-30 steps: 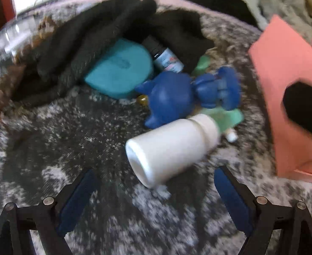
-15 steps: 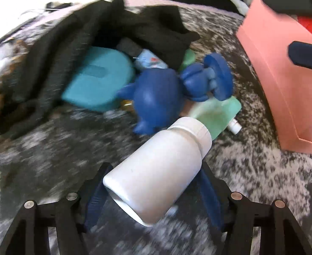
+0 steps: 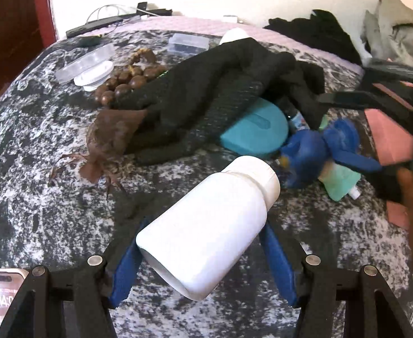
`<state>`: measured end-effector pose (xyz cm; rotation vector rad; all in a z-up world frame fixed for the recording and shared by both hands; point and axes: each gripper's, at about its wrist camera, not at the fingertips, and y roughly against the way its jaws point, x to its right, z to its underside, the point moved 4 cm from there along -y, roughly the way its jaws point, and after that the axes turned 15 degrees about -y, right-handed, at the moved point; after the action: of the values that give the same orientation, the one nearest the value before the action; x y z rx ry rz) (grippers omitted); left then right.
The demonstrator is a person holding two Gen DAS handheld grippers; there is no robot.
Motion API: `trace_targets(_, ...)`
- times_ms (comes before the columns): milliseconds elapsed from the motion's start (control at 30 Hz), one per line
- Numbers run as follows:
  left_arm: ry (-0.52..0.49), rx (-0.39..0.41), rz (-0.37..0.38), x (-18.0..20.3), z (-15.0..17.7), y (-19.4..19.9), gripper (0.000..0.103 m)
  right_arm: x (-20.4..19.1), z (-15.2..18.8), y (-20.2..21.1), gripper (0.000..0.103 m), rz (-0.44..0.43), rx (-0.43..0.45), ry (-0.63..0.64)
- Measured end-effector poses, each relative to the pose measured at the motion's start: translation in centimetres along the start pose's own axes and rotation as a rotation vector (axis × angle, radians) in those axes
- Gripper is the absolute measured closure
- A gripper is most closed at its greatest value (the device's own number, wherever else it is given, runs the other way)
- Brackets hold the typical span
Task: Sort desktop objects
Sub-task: 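Grasp the white pill bottle with the left gripper while the right gripper grasps the blue figurine, then carry the pill bottle and blue figurine over the pink box and release both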
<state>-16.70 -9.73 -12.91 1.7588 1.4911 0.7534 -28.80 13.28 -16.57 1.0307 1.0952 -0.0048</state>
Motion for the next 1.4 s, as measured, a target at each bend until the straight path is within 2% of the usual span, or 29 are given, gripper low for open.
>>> trace_targets(33,0.000,0.000,0.002,0.0,-0.2,-0.2,0.035,-0.2,-0.3,-0.8,0.038,0.007,0.005,0.003)
trace_targets(67,-0.001,0.000,0.003,-0.1,-0.5,-0.4,0.035,-0.3,-0.5,-1.4,0.049,0.024,0.013,0.020)
trace_targets(100,-0.002,0.002,0.004,-0.1,-0.6,-0.3,0.035,-0.2,-0.6,-1.7,0.068,0.042,0.023,0.043)
trace_targets(167,-0.002,0.008,0.007,0.1,-1.0,-0.1,0.035,-0.4,-0.1,-0.9,0.070,0.034,0.021,0.079)
trace_targets(200,0.003,0.015,0.012,0.1,-1.2,0.3,0.035,-0.7,0.3,-0.2,0.080,0.021,0.015,0.095)
trace_targets(233,0.010,0.023,0.015,0.1,-1.4,0.6,0.035,-0.9,0.7,0.5,0.083,0.008,0.010,0.111)
trace_targets(400,0.034,0.087,0.030,0.7,-2.6,3.1,0.035,-3.7,3.9,5.9,0.088,-0.102,-0.018,0.242)
trace_targets(600,0.036,0.175,0.040,2.7,-3.9,7.0,0.035,-6.8,6.8,15.0,0.091,-0.219,0.095,0.433)
trace_targets(733,-0.005,0.235,0.084,6.3,-5.6,9.3,0.035,-7.4,7.7,22.0,0.091,-0.264,0.229,0.534)
trace_targets(833,-0.061,0.282,0.138,10.6,-7.8,10.5,0.035,-6.8,7.1,28.2,0.091,-0.297,0.356,0.569)
trace_targets(1033,-0.212,0.314,0.284,21.6,-13.1,10.8,0.035,-3.5,3.4,38.0,0.091,-0.281,0.629,0.506)
trace_targets(1067,-0.261,0.300,0.314,24.0,-14.0,10.2,0.035,-2.8,2.2,39.0,0.091,-0.259,0.667,0.479)
trace_targets(1100,-0.298,0.273,0.333,25.8,-14.7,9.3,0.034,-2.2,0.7,39.2,0.088,-0.203,0.676,0.454)
trace_targets(1167,-0.331,0.185,0.333,28.0,-15.2,7.3,0.034,-0.7,-2.9,38.7,0.055,-0.047,0.663,0.393)
trace_targets(1200,-0.333,0.138,0.322,28.6,-15.3,6.3,0.034,0.6,-4.4,38.7,0.026,-0.009,0.668,0.338)
trace_targets(1267,-0.301,0.109,0.291,27.7,-15.0,5.6,0.033,2.7,-6.7,38.5,0.023,0.061,0.671,0.253)
trace_targets(1333,-0.258,0.118,0.280,25.3,-14.2,5.7,0.028,2.7,-7.2,37.9,0.023,0.102,0.657,0.273)
trace_targets(1400,-0.195,0.122,0.235,21.4,-12.7,6.0,0.028,2.8,-7.7,37.2,0.023,0.143,0.644,0.293)
